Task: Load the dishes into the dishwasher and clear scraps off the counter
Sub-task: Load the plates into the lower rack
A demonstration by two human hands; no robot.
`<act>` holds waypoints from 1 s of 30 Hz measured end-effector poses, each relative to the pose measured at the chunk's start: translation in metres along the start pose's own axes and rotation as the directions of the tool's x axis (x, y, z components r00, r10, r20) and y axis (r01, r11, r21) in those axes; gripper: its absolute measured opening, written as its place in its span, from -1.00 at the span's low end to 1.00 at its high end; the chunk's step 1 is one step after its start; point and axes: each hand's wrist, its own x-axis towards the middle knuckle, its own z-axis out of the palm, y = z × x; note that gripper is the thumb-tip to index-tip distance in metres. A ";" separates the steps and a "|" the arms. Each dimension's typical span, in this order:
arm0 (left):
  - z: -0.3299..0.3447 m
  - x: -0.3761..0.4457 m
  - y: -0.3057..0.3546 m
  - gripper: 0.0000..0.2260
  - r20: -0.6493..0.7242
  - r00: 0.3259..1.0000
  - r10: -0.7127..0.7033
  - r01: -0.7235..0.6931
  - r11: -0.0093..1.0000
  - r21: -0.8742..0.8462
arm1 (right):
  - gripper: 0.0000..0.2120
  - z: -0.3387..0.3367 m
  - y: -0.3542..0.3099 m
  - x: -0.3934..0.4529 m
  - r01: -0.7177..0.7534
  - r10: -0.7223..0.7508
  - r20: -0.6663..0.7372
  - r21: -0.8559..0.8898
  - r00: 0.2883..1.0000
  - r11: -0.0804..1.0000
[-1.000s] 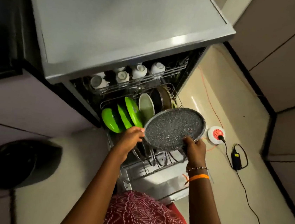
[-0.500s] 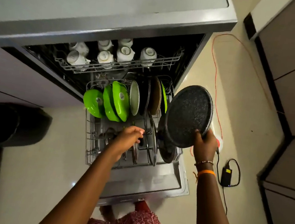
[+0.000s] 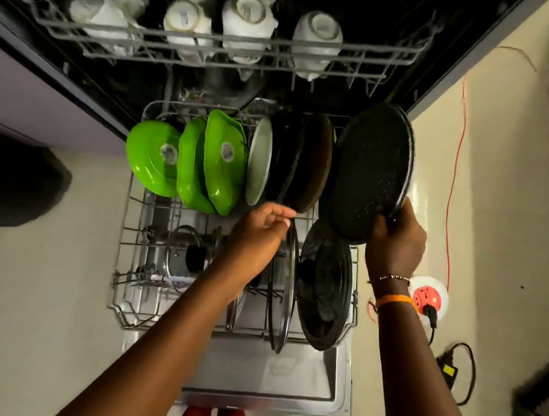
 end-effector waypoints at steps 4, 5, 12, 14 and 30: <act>0.009 0.026 -0.017 -0.84 -0.064 0.996 0.058 -0.060 0.998 -0.035 | -0.78 0.034 0.006 0.011 0.017 -0.012 0.054 -0.099 0.998 0.995; 0.011 0.031 -0.021 -0.84 -0.073 0.995 0.070 -0.073 0.997 -0.039 | -0.77 0.041 0.007 0.015 0.028 -0.020 0.067 -0.124 0.998 0.992; 0.018 0.056 -0.046 -0.84 -0.104 0.991 0.081 -0.087 0.995 -0.052 | -0.74 0.079 0.013 0.048 0.029 0.014 0.170 -0.250 0.985 0.968; 0.019 0.058 -0.046 -0.83 -0.096 0.993 0.070 -0.075 0.996 -0.050 | -0.74 0.089 0.014 0.060 0.029 0.027 0.198 -0.277 0.980 0.961; 0.023 0.064 -0.054 -0.81 -0.091 0.996 -0.018 0.012 0.997 -0.072 | -0.60 0.108 0.019 0.095 0.082 -0.077 0.134 -0.032 0.988 0.996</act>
